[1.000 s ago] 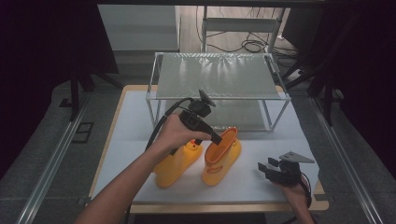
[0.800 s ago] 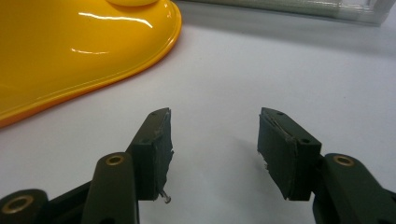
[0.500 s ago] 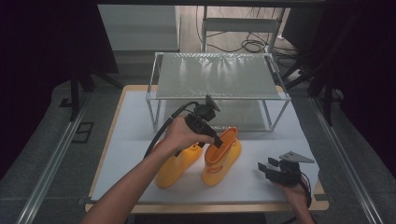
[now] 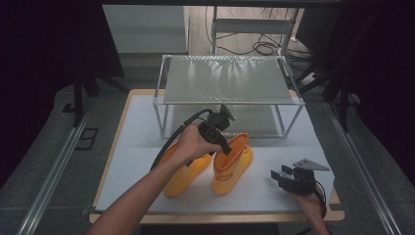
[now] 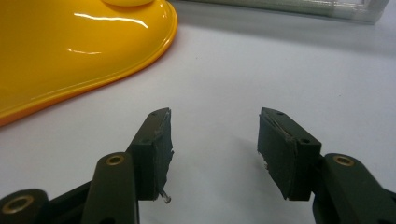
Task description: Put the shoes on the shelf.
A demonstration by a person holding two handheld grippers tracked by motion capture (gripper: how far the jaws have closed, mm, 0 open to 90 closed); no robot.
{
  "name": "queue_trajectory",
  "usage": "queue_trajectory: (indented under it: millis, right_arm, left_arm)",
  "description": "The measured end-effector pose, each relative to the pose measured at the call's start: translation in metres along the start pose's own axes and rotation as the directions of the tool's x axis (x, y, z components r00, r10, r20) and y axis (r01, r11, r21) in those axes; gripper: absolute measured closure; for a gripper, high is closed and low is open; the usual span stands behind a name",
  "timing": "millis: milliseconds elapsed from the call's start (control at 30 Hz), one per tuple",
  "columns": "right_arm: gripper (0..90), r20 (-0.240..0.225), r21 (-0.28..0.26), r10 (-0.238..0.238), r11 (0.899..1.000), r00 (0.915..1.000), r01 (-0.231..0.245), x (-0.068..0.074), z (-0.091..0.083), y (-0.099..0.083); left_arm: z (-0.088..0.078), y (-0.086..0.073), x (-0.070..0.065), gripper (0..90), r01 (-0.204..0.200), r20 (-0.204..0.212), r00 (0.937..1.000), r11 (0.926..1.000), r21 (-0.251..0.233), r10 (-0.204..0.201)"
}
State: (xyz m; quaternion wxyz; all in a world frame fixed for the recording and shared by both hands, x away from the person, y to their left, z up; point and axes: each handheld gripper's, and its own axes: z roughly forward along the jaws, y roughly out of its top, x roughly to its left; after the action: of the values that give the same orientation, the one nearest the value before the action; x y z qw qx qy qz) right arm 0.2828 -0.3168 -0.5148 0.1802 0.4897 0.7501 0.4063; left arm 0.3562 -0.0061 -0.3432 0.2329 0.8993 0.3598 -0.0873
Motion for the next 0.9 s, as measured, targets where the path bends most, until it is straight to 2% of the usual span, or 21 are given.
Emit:
queue_trajectory:
  millis: [167, 433, 633, 733, 900]
  right_arm:
    - [44.5, 0.006, -0.007, 0.008, 1.0, 1.0, -0.007, 0.0, 0.0, 0.0]
    - [44.9, 0.013, -0.012, 0.017, 1.0, 0.9998, -0.017, -0.003, -0.002, 0.0]
    - [44.9, 0.013, -0.011, 0.016, 1.0, 0.9998, -0.016, -0.002, -0.003, 0.0]
    - [44.9, 0.013, -0.011, 0.013, 1.0, 0.9998, -0.013, -0.002, -0.003, 0.0]
    - [44.9, 0.014, -0.01, 0.011, 1.0, 0.9998, -0.011, -0.002, -0.002, 0.0]
  left_arm:
    - [-0.005, 0.001, 0.003, 86.3, 0.008, -0.004, 1.0, 0.9995, -0.032, -0.008]
    - [-0.024, -0.003, 0.0, 86.4, -0.005, 0.032, 0.9995, 0.9959, -0.09, 0.008]
    - [-0.041, -0.022, -0.007, 86.4, -0.044, 0.032, 0.9983, 0.9925, -0.114, 0.048]
    - [-0.042, -0.028, -0.007, 86.4, -0.049, 0.03, 0.9981, 0.9923, -0.113, 0.053]
    - [-0.044, -0.046, -0.002, 86.5, -0.062, -0.006, 0.9981, 0.9927, -0.104, 0.062]
